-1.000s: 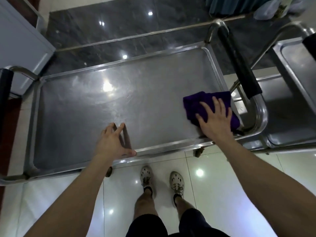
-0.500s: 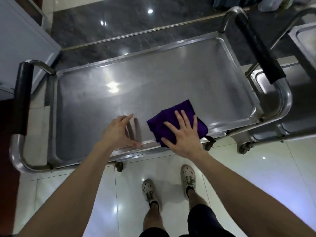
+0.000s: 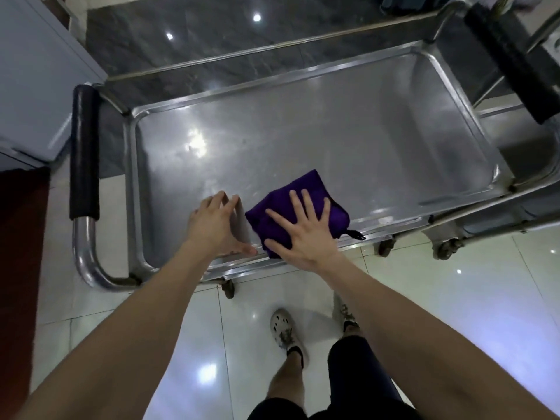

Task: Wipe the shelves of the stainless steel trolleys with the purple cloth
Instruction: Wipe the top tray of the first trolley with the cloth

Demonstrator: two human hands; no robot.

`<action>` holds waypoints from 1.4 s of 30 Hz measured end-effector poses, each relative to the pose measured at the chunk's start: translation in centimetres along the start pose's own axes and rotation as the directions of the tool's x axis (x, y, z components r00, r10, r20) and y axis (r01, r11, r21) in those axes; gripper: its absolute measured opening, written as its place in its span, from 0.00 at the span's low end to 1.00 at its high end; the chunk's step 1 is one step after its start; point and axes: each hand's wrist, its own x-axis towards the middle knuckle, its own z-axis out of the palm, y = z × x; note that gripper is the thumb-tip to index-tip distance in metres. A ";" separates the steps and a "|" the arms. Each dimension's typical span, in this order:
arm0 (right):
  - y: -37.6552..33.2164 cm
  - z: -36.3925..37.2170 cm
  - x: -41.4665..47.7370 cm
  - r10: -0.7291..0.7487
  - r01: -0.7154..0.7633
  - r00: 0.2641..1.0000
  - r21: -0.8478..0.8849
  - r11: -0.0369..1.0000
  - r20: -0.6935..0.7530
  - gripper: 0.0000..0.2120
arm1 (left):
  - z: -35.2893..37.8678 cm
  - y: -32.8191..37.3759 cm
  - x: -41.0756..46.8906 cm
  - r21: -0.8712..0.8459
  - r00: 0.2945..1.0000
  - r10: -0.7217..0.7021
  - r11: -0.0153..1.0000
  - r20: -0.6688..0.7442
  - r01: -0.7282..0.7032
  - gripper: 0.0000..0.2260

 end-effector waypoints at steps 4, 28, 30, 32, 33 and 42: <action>0.4 0.0 -0.3 -0.007 0.007 1.000 0.008 1.000 -0.009 0.36 | -1.1 -1.7 0.5 -0.049 0.999 0.031 0.998 0.031 -0.030 0.66; 1.3 -6.2 34.4 0.028 -0.029 0.998 0.011 1.000 0.061 0.42 | -5.3 -2.4 8.1 -0.058 0.972 -0.235 0.970 0.006 0.235 0.72; 0.6 -6.1 35.2 0.025 -0.024 0.998 -0.015 1.000 0.053 0.42 | -5.2 -2.4 8.3 -0.068 0.970 -0.243 0.968 0.007 0.243 0.71; 0.4 -5.9 34.6 0.008 -0.007 0.999 -0.018 1.000 0.042 0.41 | -5.1 -2.5 8.3 -0.076 0.967 -0.256 0.964 0.012 0.256 0.71; 0.5 -5.7 34.0 -0.010 0.011 0.999 -0.018 1.000 0.037 0.40 | -5.1 -2.6 8.3 -0.078 0.966 -0.258 0.963 0.013 0.258 0.72; 1.5 -2.8 20.1 -0.275 0.275 0.961 -0.033 0.961 -0.009 0.32 | -5.1 -2.8 7.9 -0.104 0.971 -0.240 0.966 0.004 0.239 0.71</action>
